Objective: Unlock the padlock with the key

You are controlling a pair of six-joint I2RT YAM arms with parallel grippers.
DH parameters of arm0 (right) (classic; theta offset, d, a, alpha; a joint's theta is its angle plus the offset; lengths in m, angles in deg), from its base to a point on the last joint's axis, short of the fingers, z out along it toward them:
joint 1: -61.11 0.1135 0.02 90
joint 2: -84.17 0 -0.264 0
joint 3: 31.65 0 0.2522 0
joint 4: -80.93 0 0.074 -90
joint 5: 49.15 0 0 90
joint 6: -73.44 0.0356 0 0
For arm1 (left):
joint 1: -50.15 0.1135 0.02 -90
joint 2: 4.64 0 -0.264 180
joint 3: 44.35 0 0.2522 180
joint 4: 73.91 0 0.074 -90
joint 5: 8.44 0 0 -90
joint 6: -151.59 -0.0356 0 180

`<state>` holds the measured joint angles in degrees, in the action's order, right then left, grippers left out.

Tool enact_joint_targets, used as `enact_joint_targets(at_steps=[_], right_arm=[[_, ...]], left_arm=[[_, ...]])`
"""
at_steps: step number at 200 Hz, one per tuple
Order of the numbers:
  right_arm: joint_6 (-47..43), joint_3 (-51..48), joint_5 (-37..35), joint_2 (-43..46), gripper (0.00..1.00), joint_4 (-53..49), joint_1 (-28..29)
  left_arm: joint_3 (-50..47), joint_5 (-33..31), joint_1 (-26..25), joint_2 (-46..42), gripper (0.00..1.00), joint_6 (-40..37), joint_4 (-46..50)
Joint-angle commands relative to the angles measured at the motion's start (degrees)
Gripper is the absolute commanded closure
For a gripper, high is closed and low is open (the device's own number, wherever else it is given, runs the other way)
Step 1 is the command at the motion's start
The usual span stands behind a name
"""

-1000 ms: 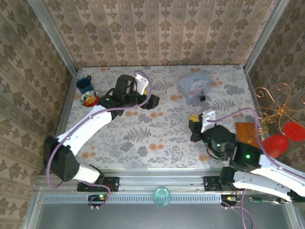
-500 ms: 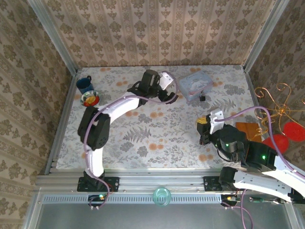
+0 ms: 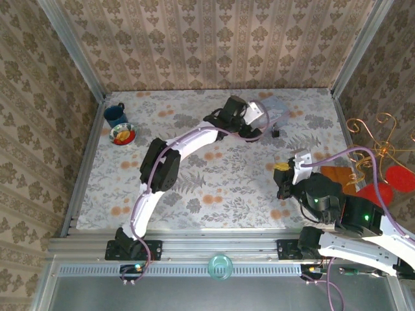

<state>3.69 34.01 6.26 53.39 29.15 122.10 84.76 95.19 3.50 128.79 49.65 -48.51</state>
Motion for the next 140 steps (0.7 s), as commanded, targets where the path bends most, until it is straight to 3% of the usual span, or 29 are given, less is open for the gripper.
enact_joint_targets(at_steps=[1,37,64,109,140], right_arm=[[1.5,-0.5,-2.8,0.9,1.00,0.2,-0.1],[2.2,-0.5,-3.6,1.8,1.00,1.4,-0.1],[3.3,-1.1,-3.3,3.0,1.00,2.5,-0.1],[5.4,-2.9,-2.3,3.7,1.00,3.0,-0.1],[6.1,-3.9,-2.0,3.9,1.00,3.8,-0.1]], left_arm=[[3.9,-0.5,-3.3,0.0,0.17,7.9,5.3],[10.6,2.4,-5.4,5.5,0.32,30.9,9.4],[15.6,0.0,-5.7,11.6,0.32,44.5,11.9],[23.3,-5.5,-6.9,17.7,0.33,51.3,14.8],[23.1,-9.6,-6.8,19.8,0.35,56.3,10.8]])
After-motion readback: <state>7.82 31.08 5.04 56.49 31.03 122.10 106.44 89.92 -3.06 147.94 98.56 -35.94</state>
